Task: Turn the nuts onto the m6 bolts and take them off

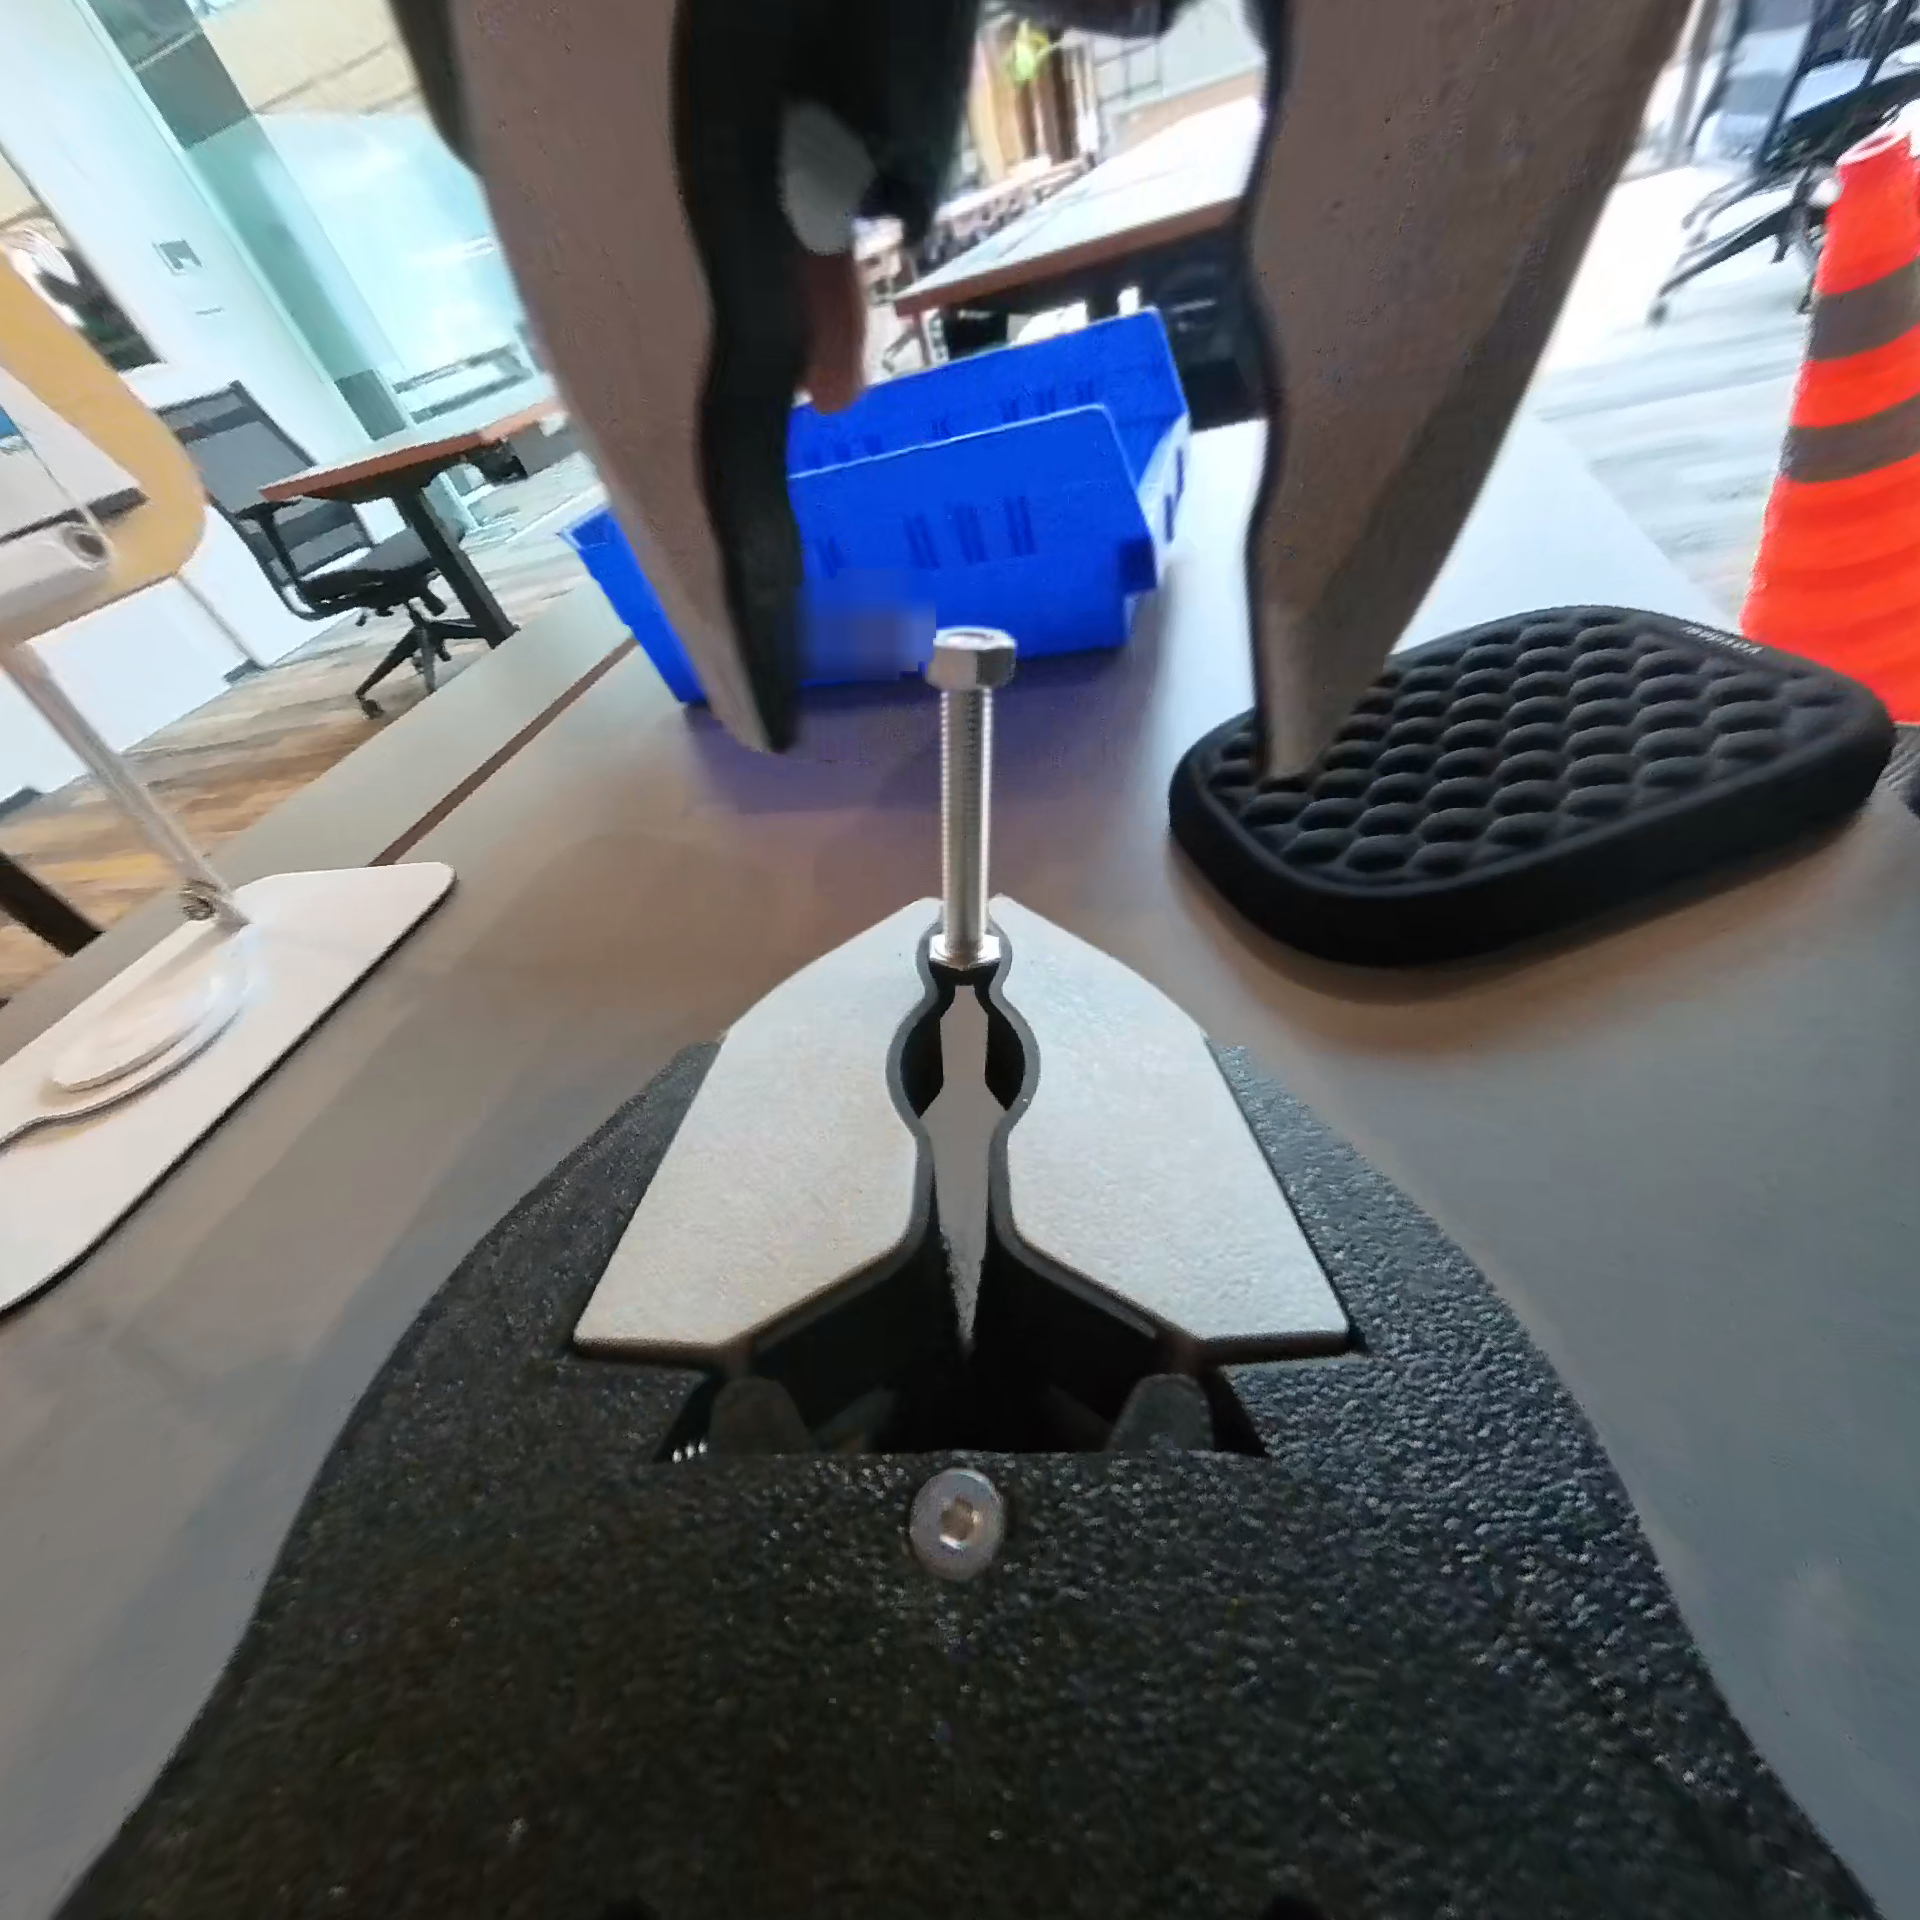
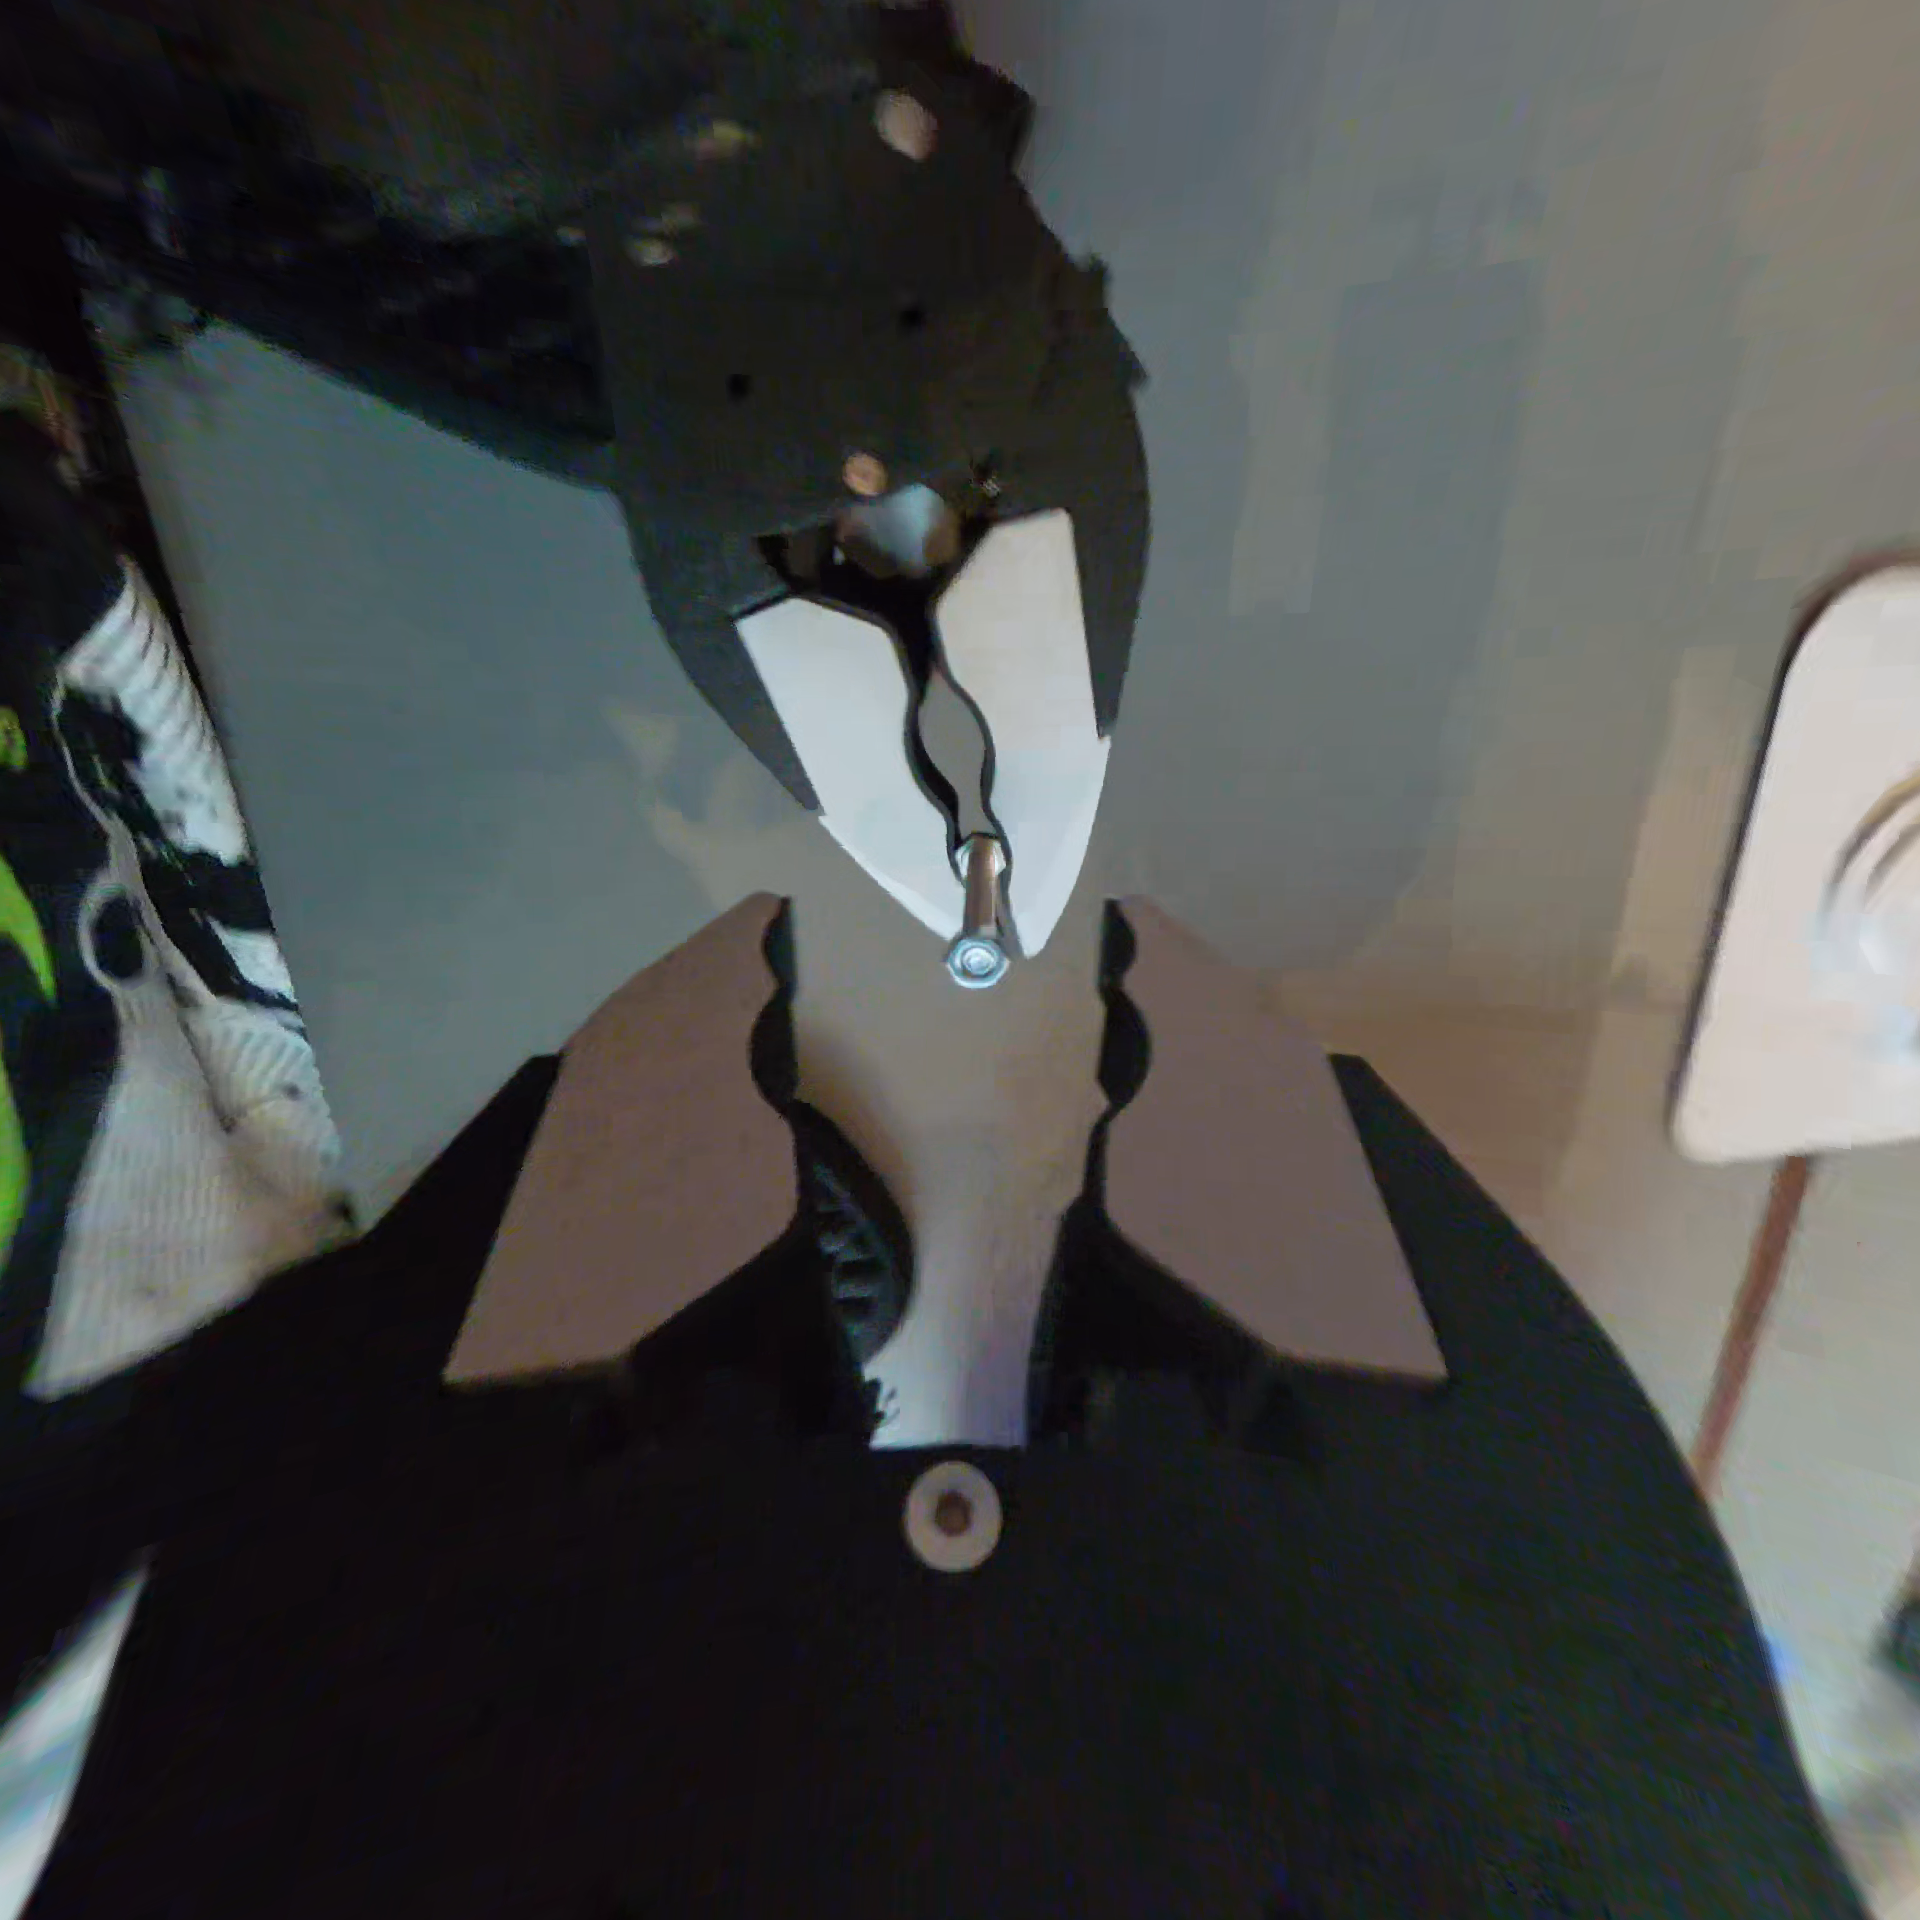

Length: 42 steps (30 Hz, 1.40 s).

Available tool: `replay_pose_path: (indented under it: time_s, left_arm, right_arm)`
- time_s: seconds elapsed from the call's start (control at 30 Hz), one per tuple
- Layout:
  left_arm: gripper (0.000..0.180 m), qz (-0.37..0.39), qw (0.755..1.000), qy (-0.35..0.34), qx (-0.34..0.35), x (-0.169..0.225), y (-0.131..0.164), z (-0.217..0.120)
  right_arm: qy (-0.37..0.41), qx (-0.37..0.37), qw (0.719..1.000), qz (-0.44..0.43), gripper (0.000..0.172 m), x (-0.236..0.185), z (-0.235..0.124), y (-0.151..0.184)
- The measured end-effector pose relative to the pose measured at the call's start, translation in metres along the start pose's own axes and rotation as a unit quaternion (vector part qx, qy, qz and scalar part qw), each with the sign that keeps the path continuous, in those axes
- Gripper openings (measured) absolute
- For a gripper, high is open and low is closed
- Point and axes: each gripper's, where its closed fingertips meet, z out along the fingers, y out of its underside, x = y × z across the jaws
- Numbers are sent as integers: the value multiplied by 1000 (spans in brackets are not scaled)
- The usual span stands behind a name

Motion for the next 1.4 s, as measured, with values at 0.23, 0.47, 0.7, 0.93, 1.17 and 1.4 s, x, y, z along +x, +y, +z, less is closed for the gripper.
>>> replay_pose_path:
  time_s: [0.23,0.47,0.7,0.93,1.17,1.4]
  left_arm:
    - [2,-42,996,77,31,17,-7,-1]
    - [2,-42,994,99,36,24,-8,-2]
    - [2,-51,992,110,38,26,-9,-2]
    - [2,-38,999,0,17,-4,-3,-3]
    - [2,-12,999,-32,-11,-8,4,-1]
    - [3,-38,999,35,19,8,-4,0]
  right_arm:
    - [46,-31,881,-470,44,-1,-15,-1]
    - [8,-33,842,-539,24,-4,-9,-1]
    - [-1,-32,836,-548,10,-5,-7,3]
    - [62,-46,985,-157,10,15,-4,1]
    - [55,-19,995,76,10,11,0,10]
    - [6,26,974,-227,55,-3,-19,-13]
